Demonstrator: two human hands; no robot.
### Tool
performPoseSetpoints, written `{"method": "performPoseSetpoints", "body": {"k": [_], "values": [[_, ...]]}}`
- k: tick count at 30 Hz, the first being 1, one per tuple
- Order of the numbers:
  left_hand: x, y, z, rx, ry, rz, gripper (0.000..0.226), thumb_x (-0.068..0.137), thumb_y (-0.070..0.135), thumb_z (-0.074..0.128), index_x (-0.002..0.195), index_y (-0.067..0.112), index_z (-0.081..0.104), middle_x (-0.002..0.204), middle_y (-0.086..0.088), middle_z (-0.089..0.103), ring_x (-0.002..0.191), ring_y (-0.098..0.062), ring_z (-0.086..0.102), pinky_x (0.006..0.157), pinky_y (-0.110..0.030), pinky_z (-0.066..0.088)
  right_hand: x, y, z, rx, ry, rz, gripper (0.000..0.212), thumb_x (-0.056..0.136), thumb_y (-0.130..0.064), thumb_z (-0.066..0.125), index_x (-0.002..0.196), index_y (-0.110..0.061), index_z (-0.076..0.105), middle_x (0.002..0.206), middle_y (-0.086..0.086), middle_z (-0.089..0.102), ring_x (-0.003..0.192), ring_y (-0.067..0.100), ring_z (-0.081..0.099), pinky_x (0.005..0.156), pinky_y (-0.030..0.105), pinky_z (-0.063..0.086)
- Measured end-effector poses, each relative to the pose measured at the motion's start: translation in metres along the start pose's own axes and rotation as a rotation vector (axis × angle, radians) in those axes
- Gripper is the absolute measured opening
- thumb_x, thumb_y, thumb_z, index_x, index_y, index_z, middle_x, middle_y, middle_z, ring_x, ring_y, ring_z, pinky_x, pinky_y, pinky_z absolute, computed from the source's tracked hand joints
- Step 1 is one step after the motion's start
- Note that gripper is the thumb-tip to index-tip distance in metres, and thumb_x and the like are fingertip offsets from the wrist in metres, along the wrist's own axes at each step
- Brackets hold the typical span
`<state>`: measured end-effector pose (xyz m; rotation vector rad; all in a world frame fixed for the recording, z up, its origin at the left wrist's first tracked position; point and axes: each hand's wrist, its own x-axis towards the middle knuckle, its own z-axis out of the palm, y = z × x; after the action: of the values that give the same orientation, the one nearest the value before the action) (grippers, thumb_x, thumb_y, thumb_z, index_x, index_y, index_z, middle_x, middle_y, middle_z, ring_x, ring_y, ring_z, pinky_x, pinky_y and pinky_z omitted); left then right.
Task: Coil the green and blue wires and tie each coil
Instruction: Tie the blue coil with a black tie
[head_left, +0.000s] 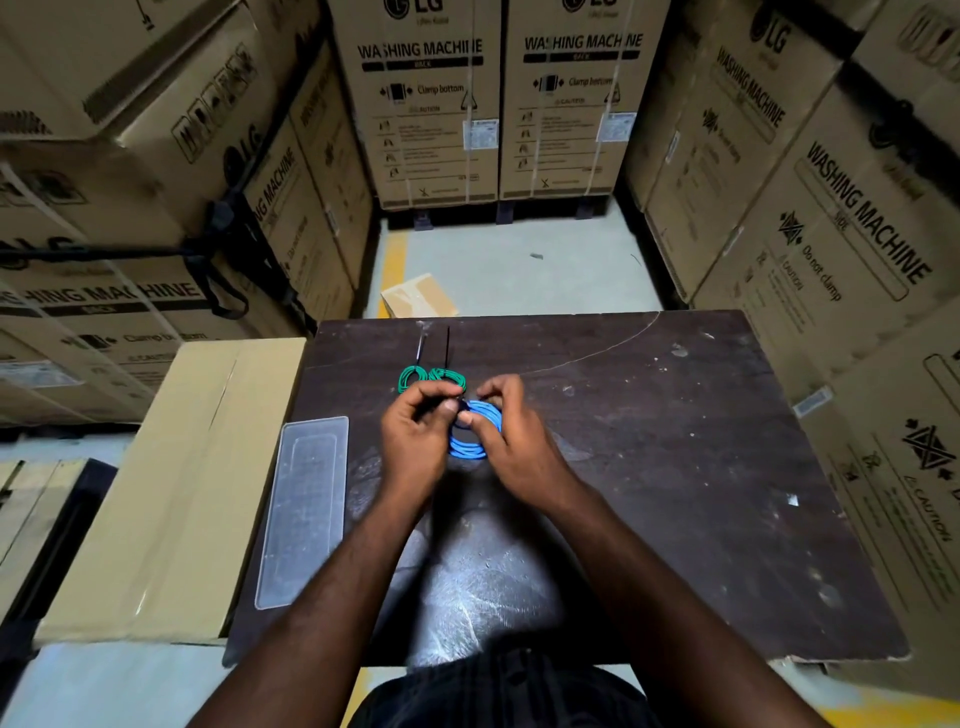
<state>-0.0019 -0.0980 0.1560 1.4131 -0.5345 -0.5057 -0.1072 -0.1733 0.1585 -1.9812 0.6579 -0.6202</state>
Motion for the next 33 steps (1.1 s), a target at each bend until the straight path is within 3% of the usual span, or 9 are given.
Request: {"method": "performPoseSetpoints", "body": {"k": [4, 8, 12, 16, 24, 33], "values": [[0.000, 0.001, 0.000, -0.021, -0.002, -0.024, 0.033, 0.084, -0.016, 0.055, 0.083, 0.015, 0.065, 0.085, 0.001, 0.067, 0.081, -0.006, 0.062, 0.080, -0.022, 0.051, 0.000, 0.000, -0.001, 0.005, 0.037, -0.035, 0.015, 0.092, -0.023, 0.059, 0.096, -0.019, 0.045, 0.083, -0.016, 0.051, 0.075, -0.003, 0.050, 0.069, 0.019, 0.040], [0.001, 0.002, -0.003, 0.009, -0.073, -0.009, 0.030, 0.086, -0.011, 0.058, 0.087, 0.017, 0.067, 0.088, 0.002, 0.068, 0.085, -0.011, 0.063, 0.082, -0.025, 0.051, 0.000, 0.003, -0.002, 0.040, 0.081, -0.062, 0.010, 0.090, -0.016, 0.063, 0.087, -0.016, 0.054, 0.075, -0.015, 0.054, 0.070, -0.005, 0.051, 0.065, 0.011, 0.036], [0.004, 0.007, -0.011, 0.177, -0.172, 0.090, 0.018, 0.086, 0.001, 0.060, 0.094, 0.015, 0.067, 0.095, -0.003, 0.070, 0.092, -0.015, 0.066, 0.086, -0.031, 0.052, 0.004, 0.008, -0.003, 0.080, 0.088, -0.055, 0.010, 0.087, -0.012, 0.065, 0.083, -0.012, 0.057, 0.074, -0.014, 0.056, 0.069, -0.003, 0.051, 0.066, 0.016, 0.040], [0.004, 0.015, -0.014, 0.393, -0.164, 0.262, 0.011, 0.083, 0.015, 0.066, 0.093, 0.017, 0.068, 0.093, 0.004, 0.070, 0.088, -0.012, 0.067, 0.081, -0.031, 0.054, 0.004, 0.010, -0.004, 0.076, 0.068, -0.071, 0.012, 0.087, -0.009, 0.065, 0.081, -0.012, 0.055, 0.072, -0.014, 0.054, 0.068, -0.003, 0.049, 0.065, 0.016, 0.038], [0.000, 0.025, -0.009, 0.614, -0.055, 0.473, 0.012, 0.081, 0.001, 0.068, 0.080, 0.013, 0.066, 0.078, 0.005, 0.065, 0.077, -0.009, 0.061, 0.071, -0.026, 0.048, 0.005, 0.009, -0.001, 0.096, 0.043, -0.062, 0.013, 0.086, -0.011, 0.066, 0.080, -0.015, 0.056, 0.071, -0.014, 0.055, 0.067, -0.004, 0.050, 0.064, 0.013, 0.037], [0.005, 0.032, -0.012, 0.550, 0.010, 0.385, 0.014, 0.083, 0.001, 0.063, 0.078, 0.014, 0.064, 0.076, 0.007, 0.069, 0.073, -0.004, 0.064, 0.069, -0.028, 0.052, 0.004, 0.019, -0.003, 0.071, 0.001, -0.044, 0.017, 0.088, -0.015, 0.065, 0.081, -0.022, 0.052, 0.070, -0.015, 0.054, 0.066, -0.003, 0.048, 0.063, 0.017, 0.037]]}}
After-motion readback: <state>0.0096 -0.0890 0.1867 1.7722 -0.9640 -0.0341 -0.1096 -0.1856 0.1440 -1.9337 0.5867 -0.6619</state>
